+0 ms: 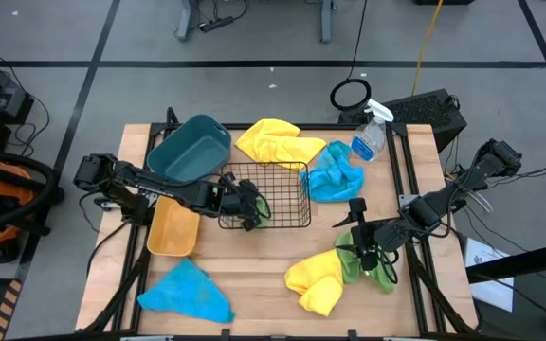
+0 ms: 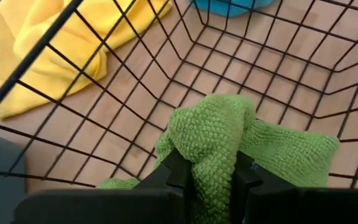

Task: Sort microfiber towel by color & place in baskets
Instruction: Put the left green microfiber towel into the black wire basket, then put the green microfiber towel into the black wire basket

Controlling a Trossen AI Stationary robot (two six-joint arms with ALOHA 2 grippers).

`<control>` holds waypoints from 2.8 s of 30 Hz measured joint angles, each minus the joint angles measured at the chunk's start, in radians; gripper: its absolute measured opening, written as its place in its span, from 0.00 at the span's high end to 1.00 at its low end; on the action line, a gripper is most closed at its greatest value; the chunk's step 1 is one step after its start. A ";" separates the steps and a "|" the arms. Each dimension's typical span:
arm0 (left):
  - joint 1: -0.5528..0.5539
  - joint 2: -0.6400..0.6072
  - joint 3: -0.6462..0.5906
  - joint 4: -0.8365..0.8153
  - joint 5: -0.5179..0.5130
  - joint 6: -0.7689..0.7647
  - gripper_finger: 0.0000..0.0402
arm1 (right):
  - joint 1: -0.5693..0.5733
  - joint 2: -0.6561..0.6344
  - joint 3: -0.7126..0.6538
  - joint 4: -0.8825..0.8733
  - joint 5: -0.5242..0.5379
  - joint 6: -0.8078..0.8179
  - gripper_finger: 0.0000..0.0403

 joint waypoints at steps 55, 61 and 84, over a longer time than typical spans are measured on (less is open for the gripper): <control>-0.071 -0.002 0.060 0.263 -0.002 0.181 0.39 | 0.402 0.041 0.000 -0.406 -0.212 0.830 0.25; -0.087 -0.002 0.060 0.264 -0.001 0.181 0.39 | 0.404 0.116 0.000 -0.421 -0.082 0.825 0.15; -0.101 -0.002 0.060 0.286 0.001 0.177 0.39 | 0.334 0.500 -0.054 -0.251 -0.051 0.869 0.34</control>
